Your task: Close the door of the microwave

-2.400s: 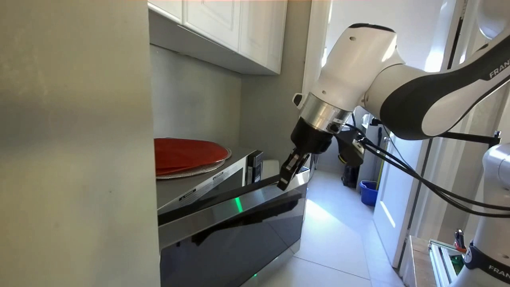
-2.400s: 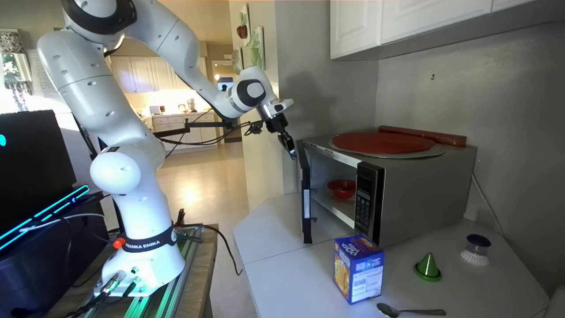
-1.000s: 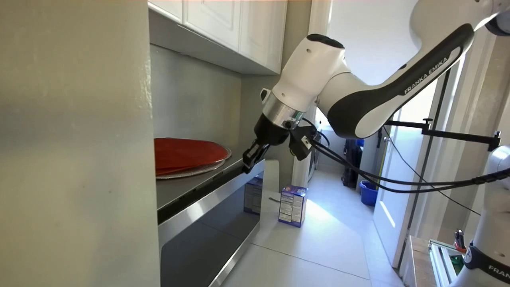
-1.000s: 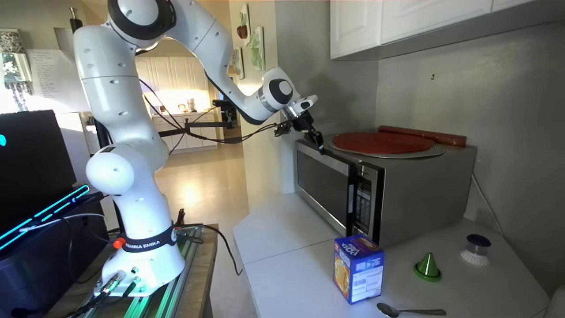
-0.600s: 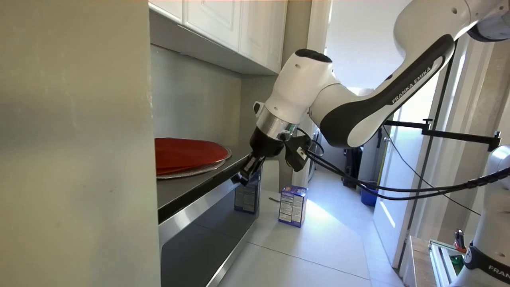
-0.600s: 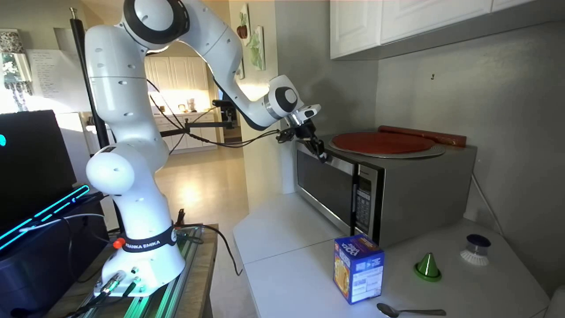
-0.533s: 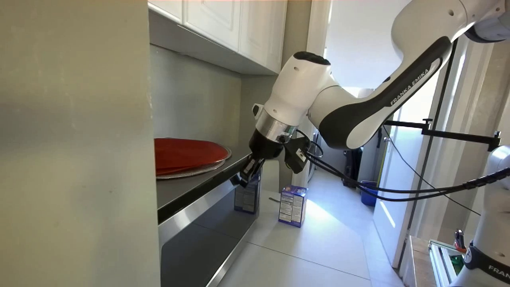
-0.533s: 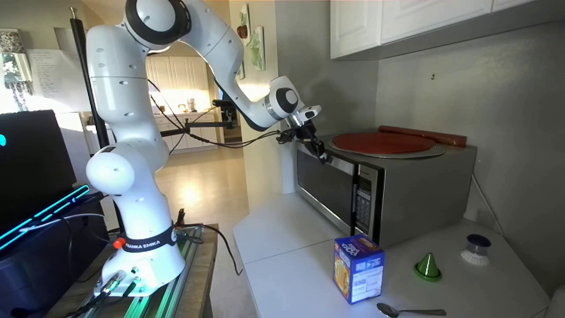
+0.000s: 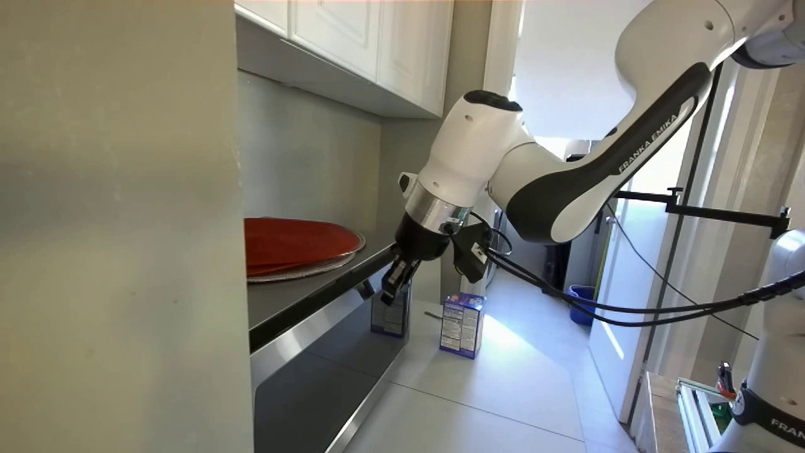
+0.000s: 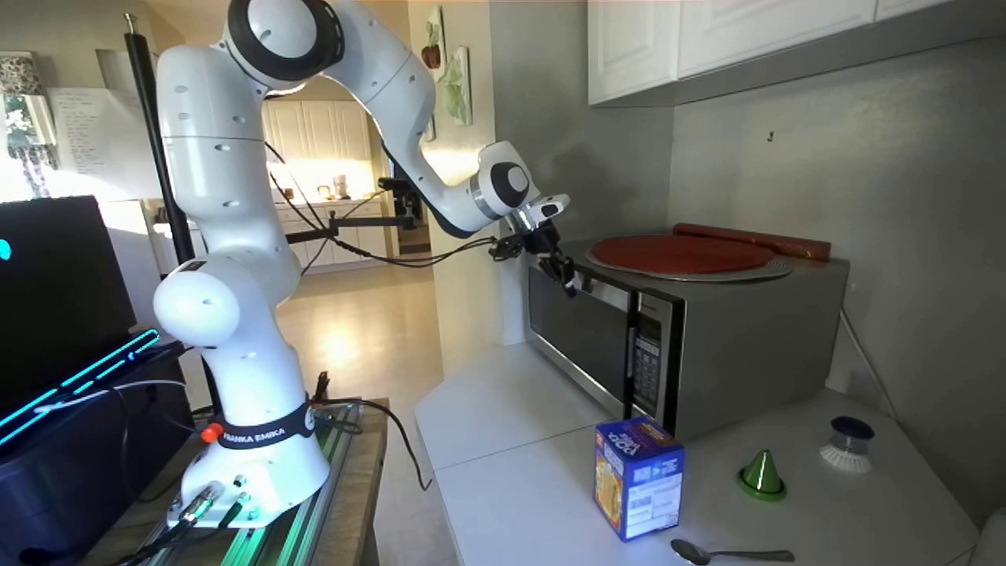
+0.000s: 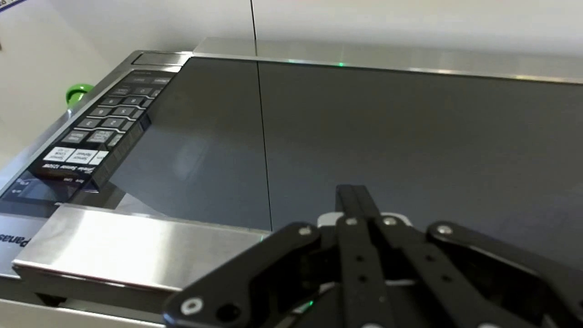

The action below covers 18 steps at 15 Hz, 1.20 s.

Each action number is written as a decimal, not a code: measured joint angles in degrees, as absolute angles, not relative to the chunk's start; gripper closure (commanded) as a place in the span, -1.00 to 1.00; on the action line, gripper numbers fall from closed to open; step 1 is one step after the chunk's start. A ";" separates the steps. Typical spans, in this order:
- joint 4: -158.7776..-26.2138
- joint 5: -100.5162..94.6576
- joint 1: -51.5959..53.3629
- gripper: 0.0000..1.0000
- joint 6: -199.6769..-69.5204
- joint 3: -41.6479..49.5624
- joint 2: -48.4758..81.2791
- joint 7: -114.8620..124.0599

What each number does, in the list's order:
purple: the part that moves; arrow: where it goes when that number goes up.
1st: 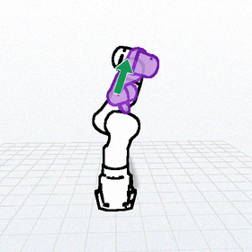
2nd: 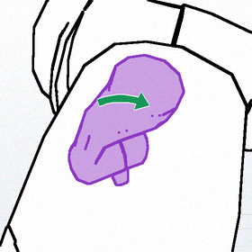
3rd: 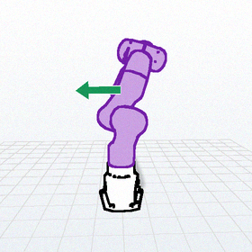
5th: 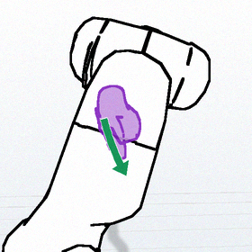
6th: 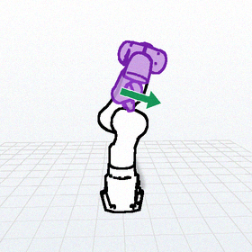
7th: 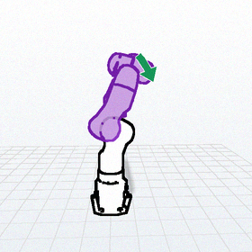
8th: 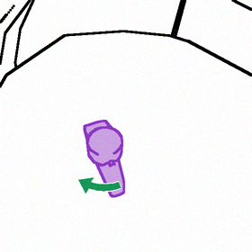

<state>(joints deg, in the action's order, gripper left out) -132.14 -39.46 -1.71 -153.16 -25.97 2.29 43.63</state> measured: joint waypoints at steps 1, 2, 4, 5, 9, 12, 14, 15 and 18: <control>-133.38 -39.05 -1.71 0.33 -153.69 -26.13 1.76 42.96; -135.22 -38.39 -1.71 0.17 -154.56 -26.20 0.85 42.15; -139.78 -34.66 -1.71 -0.11 -156.79 -26.23 -1.68 38.78; -142.33 -31.64 -0.58 -0.23 -157.69 -25.11 -3.23 36.11; -151.01 -14.47 7.47 -0.80 -157.77 -18.22 -9.16 21.00; -152.66 -0.82 18.19 -1.00 -150.79 -7.73 -14.28 7.97; -152.06 4.09 18.79 -0.98 -142.13 -5.91 -19.84 2.21; -151.80 4.76 18.58 -1.00 -138.67 -5.41 -22.63 0.92; -151.97 5.04 18.47 -1.00 -135.98 -5.10 -26.01 0.24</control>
<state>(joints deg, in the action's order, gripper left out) -151.97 5.04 18.47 -135.98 -5.10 -26.01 0.24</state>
